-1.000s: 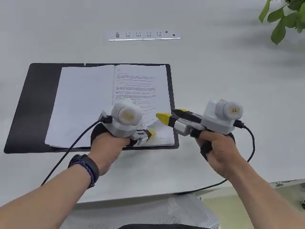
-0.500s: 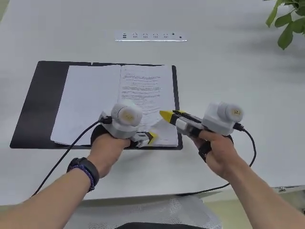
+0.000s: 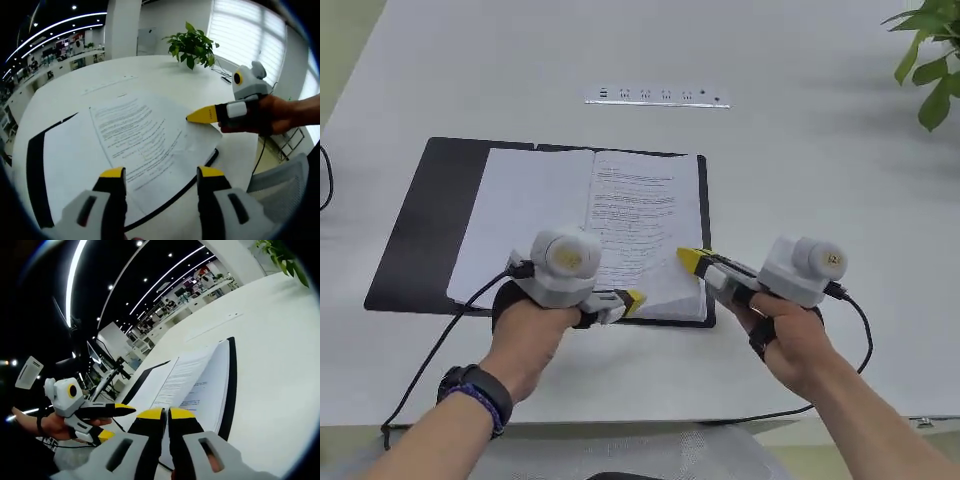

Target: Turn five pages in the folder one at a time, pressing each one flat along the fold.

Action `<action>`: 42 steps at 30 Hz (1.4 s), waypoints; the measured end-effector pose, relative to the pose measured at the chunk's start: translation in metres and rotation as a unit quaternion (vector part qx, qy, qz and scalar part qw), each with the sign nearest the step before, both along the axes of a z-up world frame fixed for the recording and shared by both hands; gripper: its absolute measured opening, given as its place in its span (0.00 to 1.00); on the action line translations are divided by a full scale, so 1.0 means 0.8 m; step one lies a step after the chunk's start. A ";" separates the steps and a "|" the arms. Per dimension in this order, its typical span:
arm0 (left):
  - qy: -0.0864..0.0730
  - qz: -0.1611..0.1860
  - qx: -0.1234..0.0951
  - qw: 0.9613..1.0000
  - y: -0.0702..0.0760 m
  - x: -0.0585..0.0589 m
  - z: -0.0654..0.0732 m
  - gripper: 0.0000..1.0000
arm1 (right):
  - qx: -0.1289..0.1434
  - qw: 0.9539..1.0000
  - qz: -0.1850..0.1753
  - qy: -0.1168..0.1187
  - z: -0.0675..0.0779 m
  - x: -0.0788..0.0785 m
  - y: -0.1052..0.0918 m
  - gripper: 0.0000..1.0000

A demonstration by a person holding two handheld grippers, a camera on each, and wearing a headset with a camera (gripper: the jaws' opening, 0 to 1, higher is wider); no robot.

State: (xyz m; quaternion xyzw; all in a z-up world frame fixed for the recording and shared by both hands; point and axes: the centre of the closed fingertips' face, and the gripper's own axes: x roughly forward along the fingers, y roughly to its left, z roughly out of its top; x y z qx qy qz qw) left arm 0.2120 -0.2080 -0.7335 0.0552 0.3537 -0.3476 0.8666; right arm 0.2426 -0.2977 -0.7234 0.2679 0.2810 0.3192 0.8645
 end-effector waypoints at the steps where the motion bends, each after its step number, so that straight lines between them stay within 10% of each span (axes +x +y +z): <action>1: -0.002 0.006 -0.003 1.000 0.005 0.000 0.003 0.57 | 0.000 1.000 -0.001 0.000 0.000 0.000 0.000 0.01; 42: -0.031 0.187 -0.037 0.981 0.204 -0.039 0.050 0.60 | 0.035 0.999 0.000 -0.013 0.035 -0.006 0.103 0.00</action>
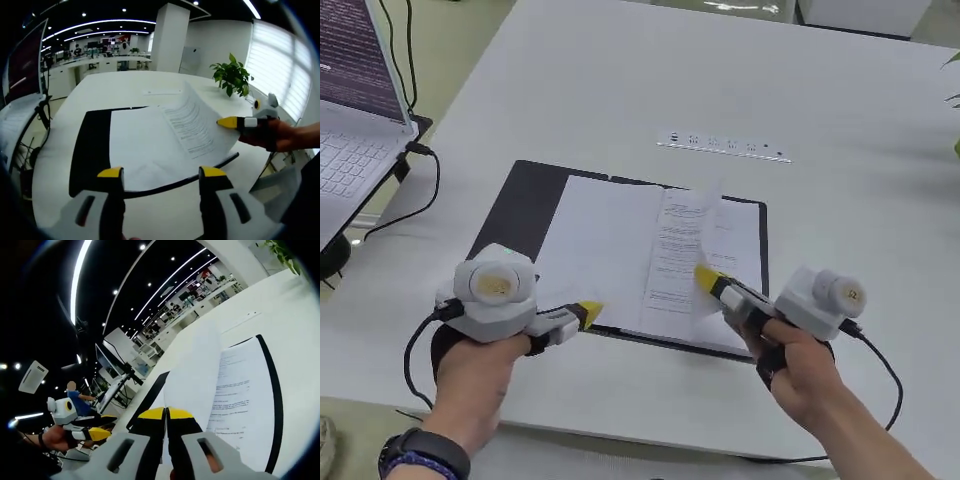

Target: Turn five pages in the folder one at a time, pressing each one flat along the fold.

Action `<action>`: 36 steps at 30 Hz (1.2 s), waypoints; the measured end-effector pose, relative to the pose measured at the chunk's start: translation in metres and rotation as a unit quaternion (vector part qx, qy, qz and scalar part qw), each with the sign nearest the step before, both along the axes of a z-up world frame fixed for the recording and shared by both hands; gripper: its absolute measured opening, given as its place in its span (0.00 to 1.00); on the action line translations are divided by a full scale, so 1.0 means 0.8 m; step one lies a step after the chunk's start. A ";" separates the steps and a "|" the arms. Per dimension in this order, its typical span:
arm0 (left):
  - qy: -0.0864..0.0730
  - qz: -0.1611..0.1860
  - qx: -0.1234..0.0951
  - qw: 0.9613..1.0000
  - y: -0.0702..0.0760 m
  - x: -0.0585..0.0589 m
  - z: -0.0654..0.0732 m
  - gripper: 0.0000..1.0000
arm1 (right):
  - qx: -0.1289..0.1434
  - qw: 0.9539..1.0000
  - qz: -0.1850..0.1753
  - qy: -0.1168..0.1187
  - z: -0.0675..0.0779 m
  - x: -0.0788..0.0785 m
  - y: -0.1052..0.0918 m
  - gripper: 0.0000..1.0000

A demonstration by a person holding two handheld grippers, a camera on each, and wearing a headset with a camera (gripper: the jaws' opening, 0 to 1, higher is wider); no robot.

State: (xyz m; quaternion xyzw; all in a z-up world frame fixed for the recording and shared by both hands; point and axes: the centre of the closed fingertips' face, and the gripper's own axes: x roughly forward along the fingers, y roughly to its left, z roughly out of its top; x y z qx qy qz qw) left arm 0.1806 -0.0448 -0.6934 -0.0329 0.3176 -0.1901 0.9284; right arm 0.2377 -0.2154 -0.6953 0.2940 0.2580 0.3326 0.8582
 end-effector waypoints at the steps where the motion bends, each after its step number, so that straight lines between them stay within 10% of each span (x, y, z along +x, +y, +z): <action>1: -0.001 0.004 -0.001 1.000 0.004 -0.003 0.001 0.60 | 0.001 1.000 0.001 0.001 -0.001 -0.001 0.004 0.00; 13: 0.005 -0.009 0.013 1.000 0.045 -0.021 -0.008 0.60 | 0.023 1.000 -0.001 0.008 0.009 0.005 0.047 0.00; 36: -0.024 -0.016 0.028 0.999 0.090 -0.008 0.017 0.60 | 0.038 0.998 0.037 0.022 0.012 0.014 0.147 0.00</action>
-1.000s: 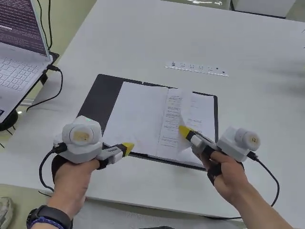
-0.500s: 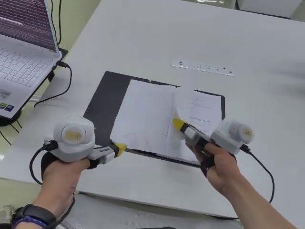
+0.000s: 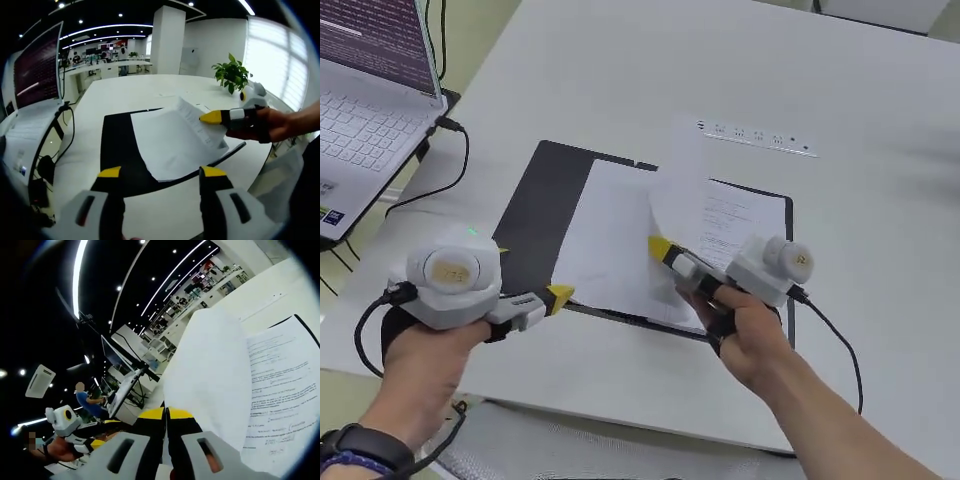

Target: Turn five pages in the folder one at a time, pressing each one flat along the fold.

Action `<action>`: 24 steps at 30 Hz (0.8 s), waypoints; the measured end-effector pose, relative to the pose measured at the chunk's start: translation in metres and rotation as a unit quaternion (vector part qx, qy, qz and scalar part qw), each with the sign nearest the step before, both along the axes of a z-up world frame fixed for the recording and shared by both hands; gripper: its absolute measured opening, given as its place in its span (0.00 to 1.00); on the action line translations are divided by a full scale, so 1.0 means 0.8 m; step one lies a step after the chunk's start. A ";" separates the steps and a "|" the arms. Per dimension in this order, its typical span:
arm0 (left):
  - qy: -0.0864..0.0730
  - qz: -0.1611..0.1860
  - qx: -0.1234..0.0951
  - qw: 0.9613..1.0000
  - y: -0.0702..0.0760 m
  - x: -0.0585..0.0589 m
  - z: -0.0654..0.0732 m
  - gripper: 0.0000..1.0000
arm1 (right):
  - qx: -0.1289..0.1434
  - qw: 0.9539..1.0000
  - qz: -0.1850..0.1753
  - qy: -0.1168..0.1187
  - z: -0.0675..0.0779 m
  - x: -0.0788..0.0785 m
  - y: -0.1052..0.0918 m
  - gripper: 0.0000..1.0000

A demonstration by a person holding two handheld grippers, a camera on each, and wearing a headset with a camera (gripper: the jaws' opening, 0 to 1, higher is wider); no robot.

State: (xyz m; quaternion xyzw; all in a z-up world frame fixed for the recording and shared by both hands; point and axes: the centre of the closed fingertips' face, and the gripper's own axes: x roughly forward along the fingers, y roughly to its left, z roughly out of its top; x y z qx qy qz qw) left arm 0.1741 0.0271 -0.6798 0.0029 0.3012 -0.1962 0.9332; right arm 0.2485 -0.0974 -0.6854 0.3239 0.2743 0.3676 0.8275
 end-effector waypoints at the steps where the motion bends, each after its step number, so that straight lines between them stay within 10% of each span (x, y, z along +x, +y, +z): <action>1: -0.001 -0.001 0.002 1.000 0.000 0.000 0.001 0.60 | 0.002 1.000 0.001 0.001 0.000 0.000 0.005 0.00; 24: 0.015 -0.010 -0.001 1.000 0.008 -0.009 -0.012 0.60 | 0.003 0.998 0.041 0.037 -0.037 -0.003 0.078 0.00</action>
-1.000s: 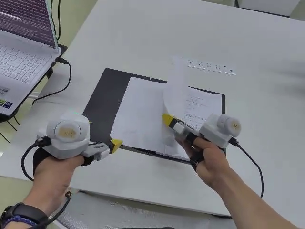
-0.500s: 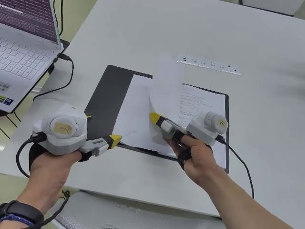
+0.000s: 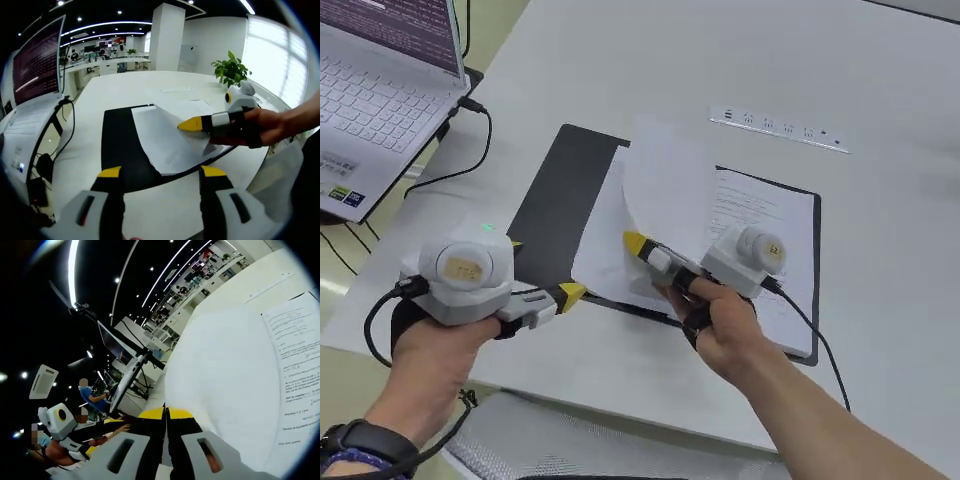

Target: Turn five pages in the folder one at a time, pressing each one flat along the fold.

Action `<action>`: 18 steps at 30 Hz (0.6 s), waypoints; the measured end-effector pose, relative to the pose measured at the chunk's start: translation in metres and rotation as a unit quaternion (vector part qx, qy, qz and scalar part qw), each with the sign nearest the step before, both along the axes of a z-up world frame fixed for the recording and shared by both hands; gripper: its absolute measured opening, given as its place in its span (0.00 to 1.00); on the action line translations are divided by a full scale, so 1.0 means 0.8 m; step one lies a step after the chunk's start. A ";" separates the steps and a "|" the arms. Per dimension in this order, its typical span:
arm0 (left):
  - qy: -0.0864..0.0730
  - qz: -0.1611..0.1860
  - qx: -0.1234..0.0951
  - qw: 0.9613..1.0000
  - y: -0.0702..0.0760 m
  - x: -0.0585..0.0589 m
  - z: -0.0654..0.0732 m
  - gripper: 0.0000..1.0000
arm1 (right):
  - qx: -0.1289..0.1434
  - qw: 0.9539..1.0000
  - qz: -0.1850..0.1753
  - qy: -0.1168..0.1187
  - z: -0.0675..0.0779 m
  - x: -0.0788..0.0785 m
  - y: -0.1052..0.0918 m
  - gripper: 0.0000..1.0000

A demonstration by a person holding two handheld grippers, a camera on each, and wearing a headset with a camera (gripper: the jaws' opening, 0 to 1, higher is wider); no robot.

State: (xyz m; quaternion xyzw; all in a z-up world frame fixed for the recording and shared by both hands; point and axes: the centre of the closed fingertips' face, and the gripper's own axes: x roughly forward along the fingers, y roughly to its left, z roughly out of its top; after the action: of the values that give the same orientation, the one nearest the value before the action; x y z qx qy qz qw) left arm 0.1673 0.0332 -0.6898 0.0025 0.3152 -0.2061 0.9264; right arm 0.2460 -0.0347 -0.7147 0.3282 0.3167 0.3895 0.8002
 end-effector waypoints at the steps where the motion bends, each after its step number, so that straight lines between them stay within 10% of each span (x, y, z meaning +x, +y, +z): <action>1: 0.001 -0.001 0.000 1.000 -0.001 -0.001 -0.001 0.60 | 0.000 1.000 0.000 0.003 -0.002 0.000 0.002 0.00; 18: 0.019 0.002 -0.004 1.000 0.012 -0.005 -0.016 0.60 | -0.017 0.999 -0.001 0.030 -0.044 0.008 0.036 0.00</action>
State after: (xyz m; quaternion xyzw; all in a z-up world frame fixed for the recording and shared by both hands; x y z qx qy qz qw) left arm 0.1630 0.0424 -0.7027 -0.0055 0.3317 -0.2051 0.9208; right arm 0.2527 -0.0057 -0.7497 0.3260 0.3472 0.3733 0.7961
